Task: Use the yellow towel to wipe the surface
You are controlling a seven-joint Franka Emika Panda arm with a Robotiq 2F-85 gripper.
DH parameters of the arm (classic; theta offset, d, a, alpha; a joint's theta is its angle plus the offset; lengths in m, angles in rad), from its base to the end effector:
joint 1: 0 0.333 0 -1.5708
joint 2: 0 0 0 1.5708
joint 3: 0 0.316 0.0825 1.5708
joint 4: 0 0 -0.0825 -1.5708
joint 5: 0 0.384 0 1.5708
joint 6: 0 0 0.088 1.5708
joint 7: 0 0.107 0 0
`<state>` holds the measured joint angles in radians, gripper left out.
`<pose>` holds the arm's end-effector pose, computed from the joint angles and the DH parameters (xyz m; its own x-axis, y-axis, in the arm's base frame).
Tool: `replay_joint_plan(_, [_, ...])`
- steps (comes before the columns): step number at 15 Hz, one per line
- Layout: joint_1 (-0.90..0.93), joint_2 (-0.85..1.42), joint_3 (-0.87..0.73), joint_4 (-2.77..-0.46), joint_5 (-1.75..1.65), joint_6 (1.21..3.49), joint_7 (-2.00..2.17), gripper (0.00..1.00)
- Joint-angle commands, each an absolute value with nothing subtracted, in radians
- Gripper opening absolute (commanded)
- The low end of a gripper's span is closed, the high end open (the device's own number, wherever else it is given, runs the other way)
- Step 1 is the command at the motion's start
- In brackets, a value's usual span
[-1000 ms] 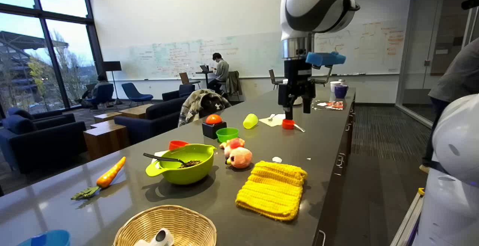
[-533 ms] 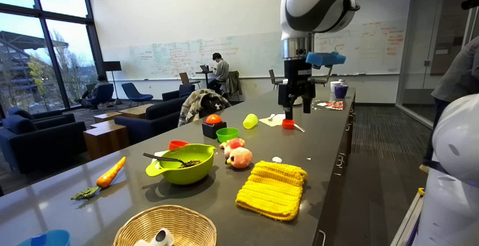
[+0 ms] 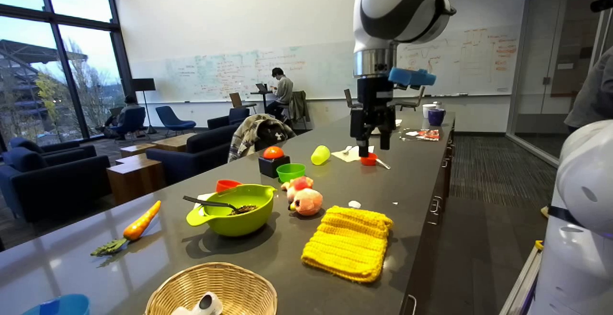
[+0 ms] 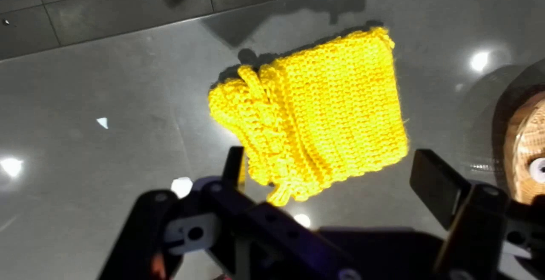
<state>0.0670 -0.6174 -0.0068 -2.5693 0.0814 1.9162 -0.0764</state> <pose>0.3547 0.0271 0.4623 0.9935 0.1100 -0.0307 0.1072 -0.9909 -0.0820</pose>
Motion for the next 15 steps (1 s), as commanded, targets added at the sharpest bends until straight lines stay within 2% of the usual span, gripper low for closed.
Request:
replay_joint_plan(1, [0.115, -0.559, 0.006, -2.575, 0.153, 1.982, -0.105, 1.00])
replay_joint_plan(9, [0.088, -0.417, 0.067, -2.681, 0.135, 2.389, 0.007, 1.00])
replay_joint_plan(13, [0.085, -0.373, 0.065, -2.695, 0.059, 2.469, -0.028, 1.00])
replay_joint_plan(15, [0.085, -0.362, 0.062, -2.675, 0.025, 2.430, -0.041, 1.00])
